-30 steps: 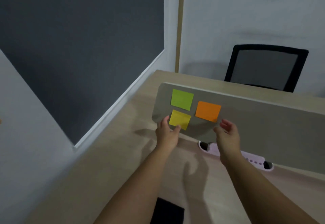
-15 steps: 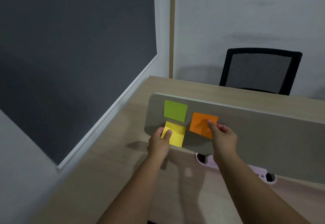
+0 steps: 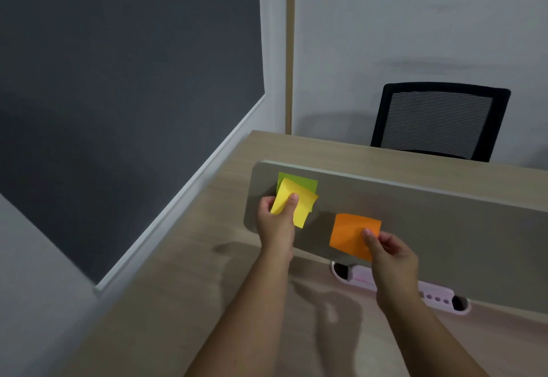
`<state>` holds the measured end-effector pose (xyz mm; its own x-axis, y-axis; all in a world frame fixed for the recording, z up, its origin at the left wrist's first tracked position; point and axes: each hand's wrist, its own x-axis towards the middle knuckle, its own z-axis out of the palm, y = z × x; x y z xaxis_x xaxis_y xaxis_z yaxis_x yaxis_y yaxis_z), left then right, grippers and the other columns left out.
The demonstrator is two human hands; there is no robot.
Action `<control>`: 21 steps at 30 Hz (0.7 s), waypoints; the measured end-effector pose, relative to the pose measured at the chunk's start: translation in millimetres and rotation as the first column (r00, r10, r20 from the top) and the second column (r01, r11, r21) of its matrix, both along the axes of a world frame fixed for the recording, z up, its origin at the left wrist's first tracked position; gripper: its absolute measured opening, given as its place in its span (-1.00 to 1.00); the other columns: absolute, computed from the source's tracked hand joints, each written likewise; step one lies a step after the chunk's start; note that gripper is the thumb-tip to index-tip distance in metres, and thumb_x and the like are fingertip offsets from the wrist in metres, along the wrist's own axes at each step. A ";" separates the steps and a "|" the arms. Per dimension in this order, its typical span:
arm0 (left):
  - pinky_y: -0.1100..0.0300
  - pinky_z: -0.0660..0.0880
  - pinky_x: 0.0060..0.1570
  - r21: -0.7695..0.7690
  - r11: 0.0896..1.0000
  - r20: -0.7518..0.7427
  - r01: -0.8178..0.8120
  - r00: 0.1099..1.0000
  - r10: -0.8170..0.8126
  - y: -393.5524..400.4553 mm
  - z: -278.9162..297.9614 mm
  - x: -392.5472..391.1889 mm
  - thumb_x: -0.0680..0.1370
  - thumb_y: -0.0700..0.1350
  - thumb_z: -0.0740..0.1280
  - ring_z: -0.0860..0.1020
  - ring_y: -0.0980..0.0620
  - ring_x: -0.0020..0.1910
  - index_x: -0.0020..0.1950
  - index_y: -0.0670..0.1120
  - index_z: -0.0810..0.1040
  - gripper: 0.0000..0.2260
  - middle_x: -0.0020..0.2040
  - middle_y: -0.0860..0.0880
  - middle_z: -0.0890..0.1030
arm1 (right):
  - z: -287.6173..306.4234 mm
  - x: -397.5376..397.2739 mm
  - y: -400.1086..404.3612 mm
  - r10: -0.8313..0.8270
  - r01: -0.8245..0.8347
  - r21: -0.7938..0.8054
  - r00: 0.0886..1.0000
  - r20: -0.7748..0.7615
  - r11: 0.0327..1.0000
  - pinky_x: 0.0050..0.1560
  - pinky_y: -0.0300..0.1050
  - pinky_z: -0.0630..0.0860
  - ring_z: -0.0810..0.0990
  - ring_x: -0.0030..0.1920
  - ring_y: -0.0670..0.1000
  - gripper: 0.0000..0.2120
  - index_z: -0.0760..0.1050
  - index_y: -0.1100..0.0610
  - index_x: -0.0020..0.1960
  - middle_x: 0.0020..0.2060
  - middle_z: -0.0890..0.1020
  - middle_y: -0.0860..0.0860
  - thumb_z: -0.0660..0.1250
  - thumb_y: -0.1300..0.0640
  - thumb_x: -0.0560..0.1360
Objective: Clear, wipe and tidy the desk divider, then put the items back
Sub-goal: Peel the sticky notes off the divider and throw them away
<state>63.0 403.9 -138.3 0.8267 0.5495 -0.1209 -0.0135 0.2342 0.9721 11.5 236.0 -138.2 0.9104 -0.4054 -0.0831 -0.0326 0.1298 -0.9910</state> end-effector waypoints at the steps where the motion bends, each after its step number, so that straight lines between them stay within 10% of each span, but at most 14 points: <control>1: 0.25 0.42 -0.33 -0.031 0.999 0.002 -0.025 1.000 0.025 -0.8 -0.9 1.5 0.43 -0.13 0.53 0.45 0.10 -0.35 -0.12 -0.05 0.45 -0.76 -0.28 0.03 0.52 | -0.4 -3.1 -1.6 0.015 -0.015 0.001 1.000 -0.009 1.000 -0.21 -0.17 0.44 0.54 -0.23 -0.07 -0.93 0.57 0.11 -0.19 -0.24 0.62 0.00 0.41 0.16 0.46; 8: 0.16 0.56 -0.14 -0.264 0.962 0.066 -0.076 0.993 0.096 -3.9 2.4 4.3 0.45 -0.26 0.49 0.61 -0.01 -0.14 0.13 -0.08 0.54 -0.70 -0.10 -0.03 0.65 | 9.1 -15.2 -3.8 0.179 -0.173 0.094 0.982 -0.063 0.980 -0.20 -0.12 0.37 0.45 -0.24 0.04 -0.85 0.49 0.10 -0.25 -0.28 0.54 0.05 0.36 0.16 0.50; 21: 0.16 0.51 -0.24 -0.178 0.980 0.020 0.084 0.996 -0.082 -15.5 6.3 -88.9 0.54 -0.23 0.39 0.56 0.00 -0.25 -0.05 -0.02 0.56 -0.88 -0.18 -0.09 0.62 | 30.7 -37.2 25.7 0.344 -0.348 -0.005 0.929 -0.136 0.938 -0.18 -0.04 0.37 0.39 -0.24 0.04 -0.80 0.42 0.09 -0.30 -0.31 0.46 0.09 0.38 0.16 0.45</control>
